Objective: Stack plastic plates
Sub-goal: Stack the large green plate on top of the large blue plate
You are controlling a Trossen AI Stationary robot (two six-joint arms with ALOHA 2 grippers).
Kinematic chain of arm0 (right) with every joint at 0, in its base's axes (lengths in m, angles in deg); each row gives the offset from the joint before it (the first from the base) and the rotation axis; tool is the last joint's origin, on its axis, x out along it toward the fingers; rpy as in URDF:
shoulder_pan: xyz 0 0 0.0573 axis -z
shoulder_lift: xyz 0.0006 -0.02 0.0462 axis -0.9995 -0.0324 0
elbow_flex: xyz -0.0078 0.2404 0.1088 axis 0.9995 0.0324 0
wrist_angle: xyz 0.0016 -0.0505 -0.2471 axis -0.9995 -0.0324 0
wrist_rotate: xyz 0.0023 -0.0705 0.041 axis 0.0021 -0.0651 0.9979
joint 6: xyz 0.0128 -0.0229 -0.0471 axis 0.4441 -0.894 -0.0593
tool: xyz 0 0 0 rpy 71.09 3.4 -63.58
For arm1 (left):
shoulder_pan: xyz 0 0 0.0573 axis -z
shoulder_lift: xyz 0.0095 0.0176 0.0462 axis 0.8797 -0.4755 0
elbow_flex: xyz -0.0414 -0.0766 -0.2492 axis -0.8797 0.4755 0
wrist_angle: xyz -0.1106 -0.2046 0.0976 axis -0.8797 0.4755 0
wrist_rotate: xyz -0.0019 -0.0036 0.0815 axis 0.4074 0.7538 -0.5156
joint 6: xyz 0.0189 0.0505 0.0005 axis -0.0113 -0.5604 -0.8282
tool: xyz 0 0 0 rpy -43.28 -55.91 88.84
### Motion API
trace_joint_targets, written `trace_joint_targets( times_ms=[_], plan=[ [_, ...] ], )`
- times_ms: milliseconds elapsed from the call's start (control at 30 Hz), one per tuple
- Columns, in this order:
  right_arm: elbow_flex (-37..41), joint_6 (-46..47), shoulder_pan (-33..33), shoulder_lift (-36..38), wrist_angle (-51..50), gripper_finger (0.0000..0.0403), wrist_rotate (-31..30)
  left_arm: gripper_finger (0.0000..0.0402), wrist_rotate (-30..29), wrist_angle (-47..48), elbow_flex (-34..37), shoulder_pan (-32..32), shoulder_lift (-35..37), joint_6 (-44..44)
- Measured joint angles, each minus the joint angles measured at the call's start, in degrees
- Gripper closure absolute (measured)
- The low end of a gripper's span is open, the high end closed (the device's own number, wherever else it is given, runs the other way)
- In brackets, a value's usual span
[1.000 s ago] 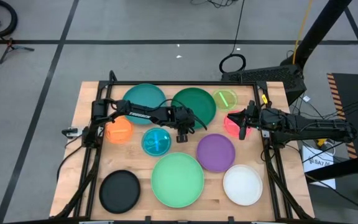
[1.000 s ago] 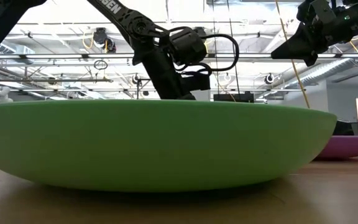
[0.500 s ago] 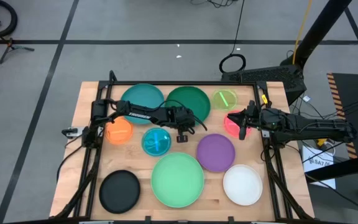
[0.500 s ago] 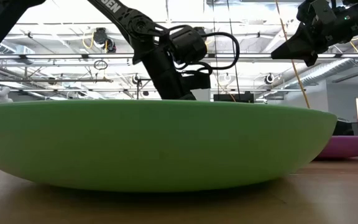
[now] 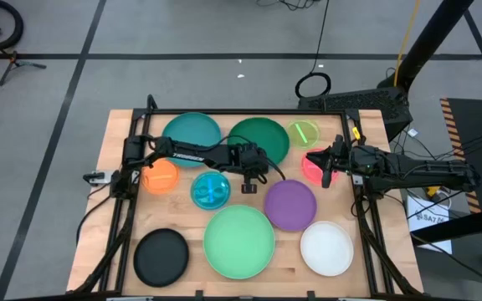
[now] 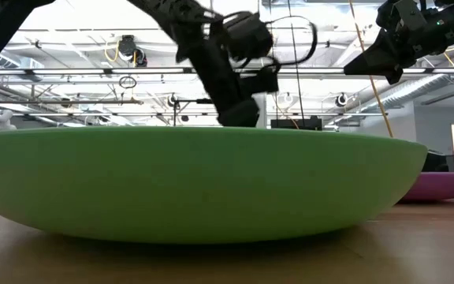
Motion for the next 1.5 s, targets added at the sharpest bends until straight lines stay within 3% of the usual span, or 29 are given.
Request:
trace_joint_targets(
  times_ms=[333, 500, 1067, 1267, 1500],
  plan=[
    [0.00, 0.53, -0.01, 0.02, -2.67, 0.0367, 0.00, 0.0391, -0.89, 17.42, -15.43, 1.98, 0.02, -2.14],
    [0.00, 1.70, -0.01, 0.02, -2.81, 0.0367, 0.00, 0.0391, -5.04, 25.08, -21.12, 2.78, 0.04, -2.06],
    [0.00, 6.26, -0.08, -0.46, -8.15, 0.0367, 0.11, 0.0391, -11.74, 41.99, -21.85, 4.15, 4.24, 8.17],
    [0.02, 8.18, -0.08, -0.66, -10.65, 0.0367, 0.11, 0.0391, -11.88, 39.89, -16.28, 4.07, 6.97, 10.73],
    [1.22, 9.52, -0.10, -0.75, -10.74, 0.0367, 0.13, 0.0391, -12.18, 28.33, 2.75, 4.05, 17.86, 15.48]
  ],
)
